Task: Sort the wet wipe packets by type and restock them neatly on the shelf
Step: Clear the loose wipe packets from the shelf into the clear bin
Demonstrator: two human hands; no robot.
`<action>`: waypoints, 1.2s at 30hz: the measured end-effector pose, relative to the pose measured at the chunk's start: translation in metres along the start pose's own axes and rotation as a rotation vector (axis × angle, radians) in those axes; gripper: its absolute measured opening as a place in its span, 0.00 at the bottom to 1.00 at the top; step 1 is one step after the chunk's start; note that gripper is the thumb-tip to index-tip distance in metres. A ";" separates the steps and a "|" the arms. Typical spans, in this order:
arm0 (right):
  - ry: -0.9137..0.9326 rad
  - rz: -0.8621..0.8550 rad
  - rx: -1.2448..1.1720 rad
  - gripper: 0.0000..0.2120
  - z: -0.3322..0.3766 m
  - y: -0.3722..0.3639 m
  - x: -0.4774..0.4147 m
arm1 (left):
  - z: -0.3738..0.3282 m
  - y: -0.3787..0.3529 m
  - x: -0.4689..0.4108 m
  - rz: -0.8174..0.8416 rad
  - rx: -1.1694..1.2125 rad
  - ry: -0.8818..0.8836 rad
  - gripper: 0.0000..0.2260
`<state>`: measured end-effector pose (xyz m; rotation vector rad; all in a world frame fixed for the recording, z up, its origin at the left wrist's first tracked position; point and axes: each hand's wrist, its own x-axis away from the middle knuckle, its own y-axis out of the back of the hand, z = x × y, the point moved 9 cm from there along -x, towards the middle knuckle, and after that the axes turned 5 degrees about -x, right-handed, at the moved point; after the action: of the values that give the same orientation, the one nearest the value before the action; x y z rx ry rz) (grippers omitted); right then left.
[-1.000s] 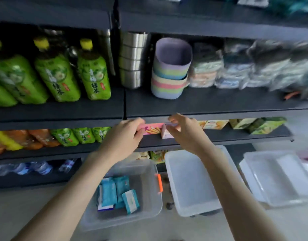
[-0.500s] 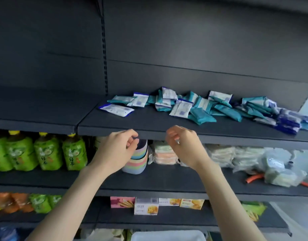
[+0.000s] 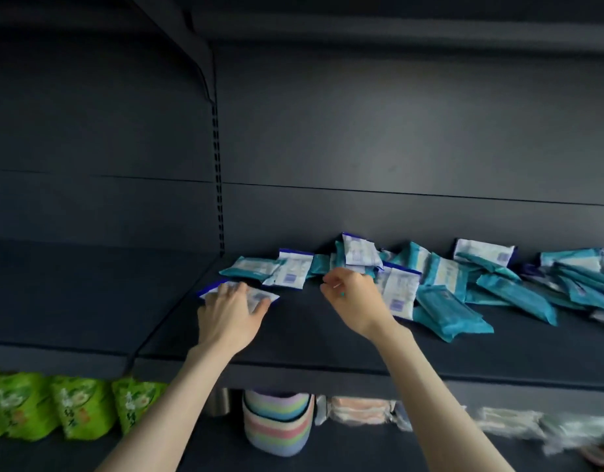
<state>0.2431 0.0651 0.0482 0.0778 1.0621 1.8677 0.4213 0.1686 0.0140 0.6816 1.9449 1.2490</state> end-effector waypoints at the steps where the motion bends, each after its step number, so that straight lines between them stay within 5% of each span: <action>1: -0.018 0.015 -0.023 0.11 -0.002 -0.010 -0.013 | 0.006 -0.007 -0.011 0.045 -0.032 0.050 0.28; 7: -0.186 0.102 -0.084 0.25 -0.025 -0.061 -0.079 | 0.017 -0.036 -0.049 0.168 -0.004 0.100 0.30; 11: -0.305 0.114 -0.068 0.32 -0.034 -0.080 -0.101 | 0.022 -0.033 -0.053 0.084 0.411 0.118 0.27; 17: -0.432 0.081 -0.249 0.36 -0.050 -0.083 -0.110 | 0.033 -0.028 -0.041 0.074 0.654 0.279 0.52; 22: -0.363 0.081 -0.317 0.14 -0.054 -0.071 -0.112 | 0.035 -0.031 -0.040 0.065 0.789 0.335 0.59; 25: -0.302 0.048 -0.340 0.12 -0.053 -0.054 -0.105 | 0.028 -0.042 -0.040 0.104 0.941 0.301 0.56; 30: -0.264 -0.062 -0.364 0.06 -0.059 -0.014 -0.092 | -0.002 -0.038 -0.042 0.131 0.923 0.097 0.36; 36: -0.306 -0.249 -0.329 0.13 -0.093 0.039 -0.090 | -0.038 -0.043 -0.065 0.167 0.921 0.005 0.43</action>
<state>0.2219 -0.0684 0.0503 0.0359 0.5230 1.7129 0.4285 0.0825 0.0031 1.2960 2.4752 0.3614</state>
